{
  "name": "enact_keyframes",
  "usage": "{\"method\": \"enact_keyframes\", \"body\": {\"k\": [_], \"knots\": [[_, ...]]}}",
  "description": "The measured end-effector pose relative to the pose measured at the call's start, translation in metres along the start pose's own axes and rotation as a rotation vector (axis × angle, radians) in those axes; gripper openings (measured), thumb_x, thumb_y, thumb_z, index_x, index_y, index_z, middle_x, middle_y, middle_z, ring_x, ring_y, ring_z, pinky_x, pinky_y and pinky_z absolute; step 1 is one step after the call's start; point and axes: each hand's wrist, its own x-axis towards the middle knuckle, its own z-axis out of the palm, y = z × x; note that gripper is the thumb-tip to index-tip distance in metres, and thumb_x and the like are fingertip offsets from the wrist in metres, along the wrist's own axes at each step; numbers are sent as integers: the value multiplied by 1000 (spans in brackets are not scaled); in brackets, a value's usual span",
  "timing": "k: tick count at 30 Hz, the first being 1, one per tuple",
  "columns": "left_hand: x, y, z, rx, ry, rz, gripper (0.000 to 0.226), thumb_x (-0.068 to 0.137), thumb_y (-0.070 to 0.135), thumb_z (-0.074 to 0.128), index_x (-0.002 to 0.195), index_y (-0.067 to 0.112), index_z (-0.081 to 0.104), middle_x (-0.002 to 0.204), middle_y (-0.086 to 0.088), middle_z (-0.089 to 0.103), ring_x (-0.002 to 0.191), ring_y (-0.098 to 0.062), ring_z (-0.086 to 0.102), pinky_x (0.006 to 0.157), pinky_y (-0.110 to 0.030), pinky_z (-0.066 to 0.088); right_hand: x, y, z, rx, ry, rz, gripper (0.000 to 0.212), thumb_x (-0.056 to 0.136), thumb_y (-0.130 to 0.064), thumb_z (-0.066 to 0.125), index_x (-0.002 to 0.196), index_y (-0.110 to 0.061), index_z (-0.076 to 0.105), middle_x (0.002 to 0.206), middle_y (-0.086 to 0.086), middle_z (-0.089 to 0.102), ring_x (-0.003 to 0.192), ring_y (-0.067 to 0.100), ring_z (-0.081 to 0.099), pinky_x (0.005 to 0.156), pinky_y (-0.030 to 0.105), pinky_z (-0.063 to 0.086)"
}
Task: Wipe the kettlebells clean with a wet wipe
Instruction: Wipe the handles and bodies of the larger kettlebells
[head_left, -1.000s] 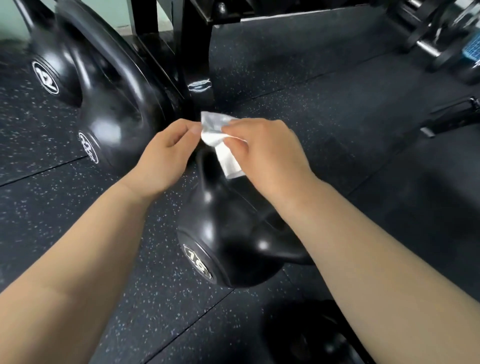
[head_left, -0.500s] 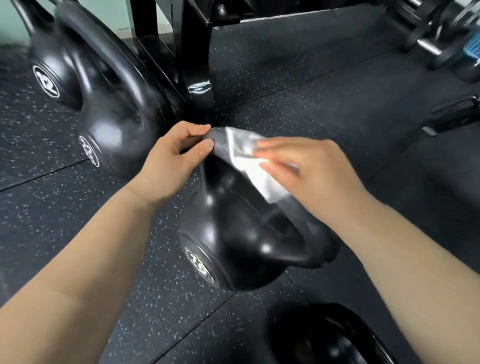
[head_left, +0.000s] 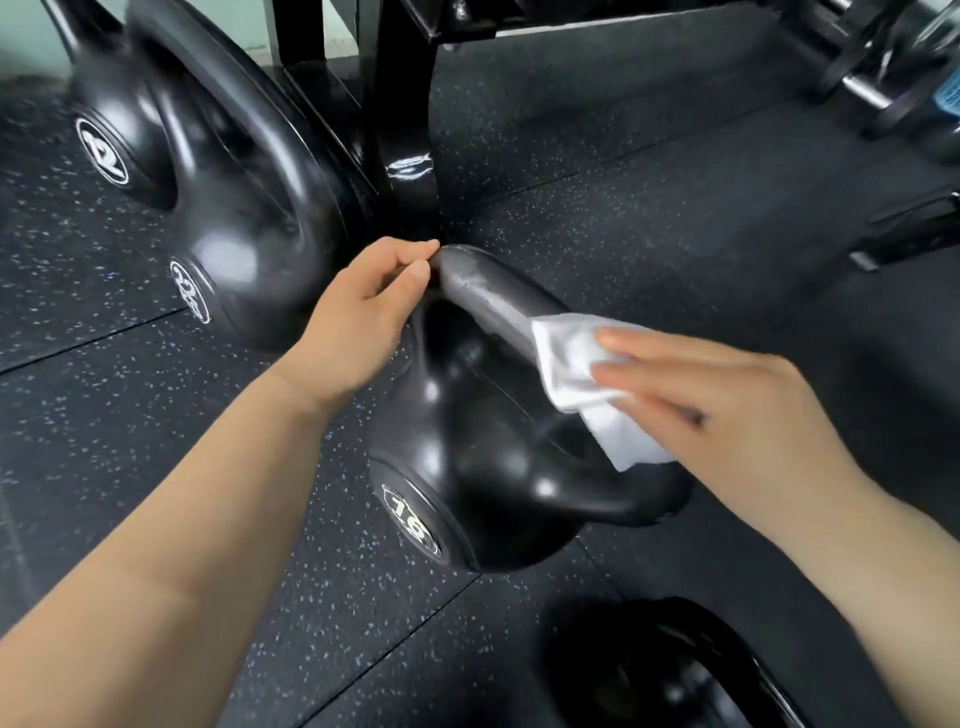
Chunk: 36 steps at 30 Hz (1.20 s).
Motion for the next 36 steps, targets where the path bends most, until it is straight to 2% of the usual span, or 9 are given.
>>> {"method": "enact_keyframes", "body": {"k": [3,7,11,15,18,22,27,32,36], "knots": [[-1,0,1,8,3,11,16,92,17,45,98,26,56,92,21,55,77,17,51,81,-7,41,49,-12,17,-66,-2,-54,27,77,-25,55,94,-14,72,111,3,69,98,13,62,86,18,40],[-2,0,-1,59,4,18,16,92,20,46,86,32,56,79,20,53,65,18,48,65,1,39,91,-19,37,-5,-49,23,24,85,-14,55,106,-16,67,126,2,60,116,17,54,97,26,36],[-2,-4,-3,117,1,79,23,94,11,41,108,21,55,97,19,54,84,19,47,78,4,33,57,-9,23,104,19,69,24,82,-16,61,105,-18,67,122,-5,61,111,3,54,94,8,33],[-5,-5,-1,170,25,112,33,93,8,40,125,12,48,117,7,49,111,-2,42,84,9,26,-2,1,6,90,42,74,33,73,-31,58,103,-21,66,110,-26,54,97,-31,43,84,-8,29],[-11,-6,2,155,19,118,38,93,11,40,131,14,41,124,9,41,120,-2,36,95,3,26,-21,6,-10,276,72,241,14,73,-22,65,81,-29,73,82,-46,60,86,-24,54,75,-5,37],[-25,-10,13,215,-31,277,47,87,22,44,129,31,25,132,19,24,125,13,18,101,4,13,-16,26,-22,624,208,568,41,85,-10,53,61,-38,71,69,-25,70,70,-7,64,59,7,50],[-25,-6,11,226,-28,245,46,91,11,46,125,35,26,135,13,26,127,5,20,87,12,15,2,21,-7,658,-76,539,29,84,-14,54,72,-34,71,80,-19,73,81,-1,66,72,17,52],[-22,0,8,238,-40,202,44,91,11,45,132,22,36,131,12,30,123,4,24,86,13,13,44,8,5,559,-53,417,25,84,-13,56,86,-36,67,80,-20,69,77,-7,64,72,7,49],[-23,1,4,232,-60,193,44,91,12,45,130,28,35,131,13,29,123,5,24,84,14,13,91,-2,26,548,-149,420,20,87,-15,54,104,-20,65,90,-9,66,83,2,63,76,10,48]]}}
